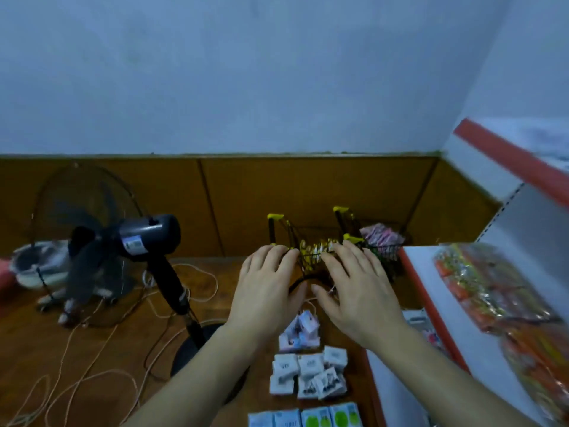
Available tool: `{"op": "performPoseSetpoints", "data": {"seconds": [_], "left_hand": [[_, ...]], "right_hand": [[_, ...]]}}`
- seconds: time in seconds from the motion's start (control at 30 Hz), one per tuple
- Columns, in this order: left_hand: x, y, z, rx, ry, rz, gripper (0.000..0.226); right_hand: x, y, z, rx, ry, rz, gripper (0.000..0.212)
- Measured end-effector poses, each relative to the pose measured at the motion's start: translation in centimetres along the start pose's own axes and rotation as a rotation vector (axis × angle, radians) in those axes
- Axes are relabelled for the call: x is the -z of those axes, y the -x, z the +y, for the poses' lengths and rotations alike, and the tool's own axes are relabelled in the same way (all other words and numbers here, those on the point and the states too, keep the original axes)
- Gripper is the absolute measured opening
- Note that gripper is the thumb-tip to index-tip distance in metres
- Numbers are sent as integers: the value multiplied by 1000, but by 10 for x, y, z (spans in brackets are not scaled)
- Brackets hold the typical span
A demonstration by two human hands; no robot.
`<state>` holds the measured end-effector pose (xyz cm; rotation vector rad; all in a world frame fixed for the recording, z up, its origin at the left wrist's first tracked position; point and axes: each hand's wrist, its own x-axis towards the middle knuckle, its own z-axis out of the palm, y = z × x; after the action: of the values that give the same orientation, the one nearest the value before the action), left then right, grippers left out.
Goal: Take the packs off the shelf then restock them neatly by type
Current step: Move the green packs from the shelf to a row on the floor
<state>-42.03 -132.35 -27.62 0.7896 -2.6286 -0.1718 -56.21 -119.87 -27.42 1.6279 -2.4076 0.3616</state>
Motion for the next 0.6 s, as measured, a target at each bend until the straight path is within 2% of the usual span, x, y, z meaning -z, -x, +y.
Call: {"op": "performPoseSetpoints", "data": {"seconds": [0.3,0.6], "left_hand": [[100,-29,73,-197,125,135,61],[142,-8,171,-555,305,83,64]], "right_hand": [[138,37,7,-163,145,174,60],[228,147,-3,-522,347,262,61]]}}
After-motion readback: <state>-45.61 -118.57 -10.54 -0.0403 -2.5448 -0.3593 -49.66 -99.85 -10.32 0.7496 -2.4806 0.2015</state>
